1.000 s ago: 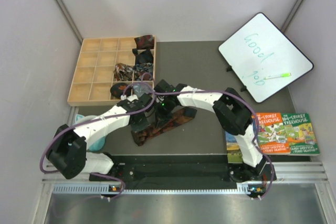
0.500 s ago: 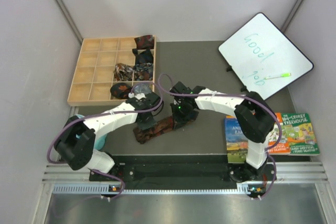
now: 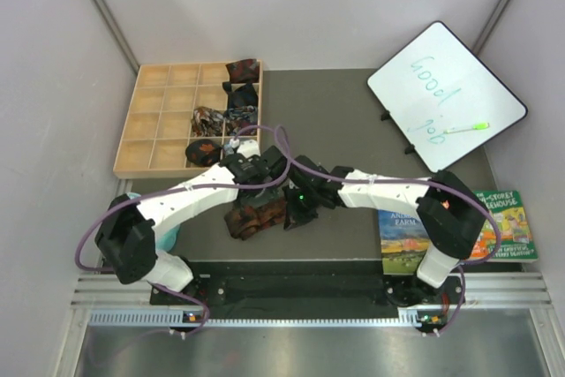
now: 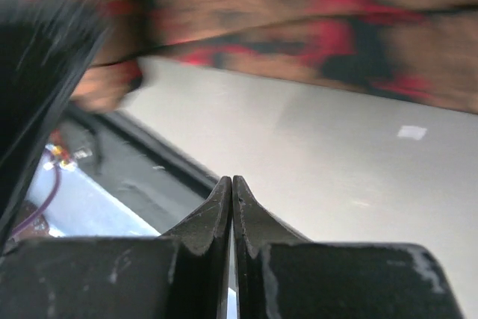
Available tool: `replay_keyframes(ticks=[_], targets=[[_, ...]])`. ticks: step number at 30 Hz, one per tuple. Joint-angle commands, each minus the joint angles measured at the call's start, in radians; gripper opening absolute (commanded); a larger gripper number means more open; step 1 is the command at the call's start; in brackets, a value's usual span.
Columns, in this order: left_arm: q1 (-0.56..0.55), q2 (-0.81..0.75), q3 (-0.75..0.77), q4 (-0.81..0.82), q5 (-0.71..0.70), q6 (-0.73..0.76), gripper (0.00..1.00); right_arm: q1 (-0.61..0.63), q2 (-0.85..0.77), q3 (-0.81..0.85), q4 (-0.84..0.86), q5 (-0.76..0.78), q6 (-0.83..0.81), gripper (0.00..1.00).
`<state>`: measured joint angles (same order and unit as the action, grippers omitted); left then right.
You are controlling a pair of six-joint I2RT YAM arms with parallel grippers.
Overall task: Roll the ties
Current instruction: Roll the tie at the center of the board.
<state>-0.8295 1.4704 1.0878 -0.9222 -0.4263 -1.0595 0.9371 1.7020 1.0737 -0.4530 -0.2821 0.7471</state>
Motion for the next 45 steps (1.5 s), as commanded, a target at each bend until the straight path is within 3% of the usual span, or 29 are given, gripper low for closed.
replay_keyframes(ticks=[1, 8, 13, 19, 32, 41, 45], targets=[[0.047, -0.073, 0.046, -0.113, -0.181, 0.094, 0.72, 0.12, -0.084, -0.02, 0.196, 0.111, 0.044, 0.0], [0.289, -0.205, -0.08, 0.066, -0.029, 0.277, 0.64, 0.201, -0.113, -0.119, 0.416, 0.196, 0.127, 0.0], [0.414, -0.156, -0.126, 0.174, 0.116, 0.411, 0.54, 0.259, -0.084, -0.182, 0.588, 0.244, 0.185, 0.0], [0.426, -0.039, -0.106, 0.23, 0.17, 0.492, 0.48, 0.299, 0.051, -0.184, 0.79, 0.209, 0.209, 0.0], [0.428, 0.087, -0.1, 0.229, 0.326, 0.544, 0.36, 0.299, 0.156, -0.097, 0.764, 0.297, 0.163, 0.0], [0.414, 0.102, -0.1, 0.18, 0.468, 0.549, 0.34, 0.321, 0.199, -0.118, 0.888, 0.351, 0.302, 0.0], [0.379, 0.125, -0.074, 0.135, 0.471, 0.55, 0.33, 0.382, 0.217, -0.032, 0.825, 0.446, 0.316, 0.0]])
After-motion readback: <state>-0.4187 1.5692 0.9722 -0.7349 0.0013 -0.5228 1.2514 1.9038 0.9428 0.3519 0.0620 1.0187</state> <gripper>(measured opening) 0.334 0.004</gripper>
